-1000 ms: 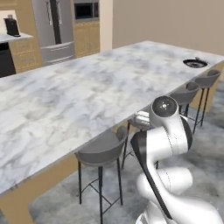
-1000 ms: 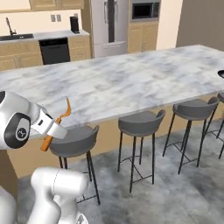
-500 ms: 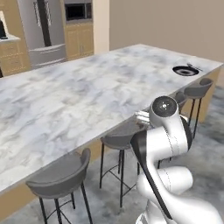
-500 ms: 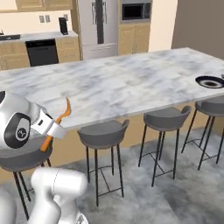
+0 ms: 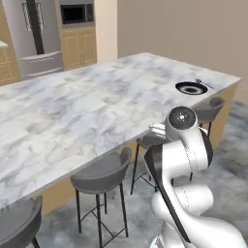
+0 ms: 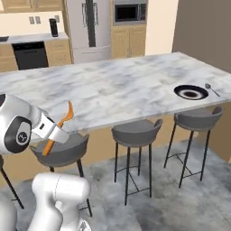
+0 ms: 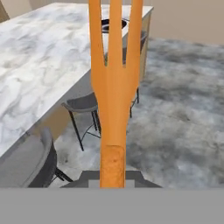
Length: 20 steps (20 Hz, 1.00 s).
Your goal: Take the fork and place it on the left side of the plate. Then take the spoon and place it on the right side of the plate. Make sure they're directly next to the plate.
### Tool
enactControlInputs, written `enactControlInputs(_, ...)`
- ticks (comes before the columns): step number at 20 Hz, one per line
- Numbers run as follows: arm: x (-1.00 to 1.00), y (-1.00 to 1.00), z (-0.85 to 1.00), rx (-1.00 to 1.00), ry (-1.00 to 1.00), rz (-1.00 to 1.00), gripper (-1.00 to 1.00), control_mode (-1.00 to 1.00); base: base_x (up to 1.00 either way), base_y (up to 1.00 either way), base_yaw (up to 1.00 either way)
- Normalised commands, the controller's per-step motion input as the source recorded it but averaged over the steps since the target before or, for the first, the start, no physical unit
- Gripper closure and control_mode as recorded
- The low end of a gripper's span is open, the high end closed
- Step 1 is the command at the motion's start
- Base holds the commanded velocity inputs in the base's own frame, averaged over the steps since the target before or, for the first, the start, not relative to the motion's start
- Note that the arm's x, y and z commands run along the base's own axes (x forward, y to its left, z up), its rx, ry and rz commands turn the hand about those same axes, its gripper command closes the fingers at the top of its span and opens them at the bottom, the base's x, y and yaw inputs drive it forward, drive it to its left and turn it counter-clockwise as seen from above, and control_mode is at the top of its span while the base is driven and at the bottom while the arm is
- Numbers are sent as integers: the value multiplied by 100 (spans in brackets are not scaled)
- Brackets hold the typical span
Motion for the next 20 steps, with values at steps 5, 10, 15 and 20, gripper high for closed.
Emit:
enactControlInputs(5, 0, 0, 0, 0, 0, 0, 100, 100, 52, -92, 10)
enactControlInputs(10, 0, 0, 0, 0, 0, 0, 100, 100, 50, -89, 10)
enactControlInputs(15, 0, 0, 0, 0, 0, 0, 100, 100, 58, -75, 15)
enactControlInputs(20, 0, 0, 0, 0, 0, 0, 100, 100, 74, -46, 32)
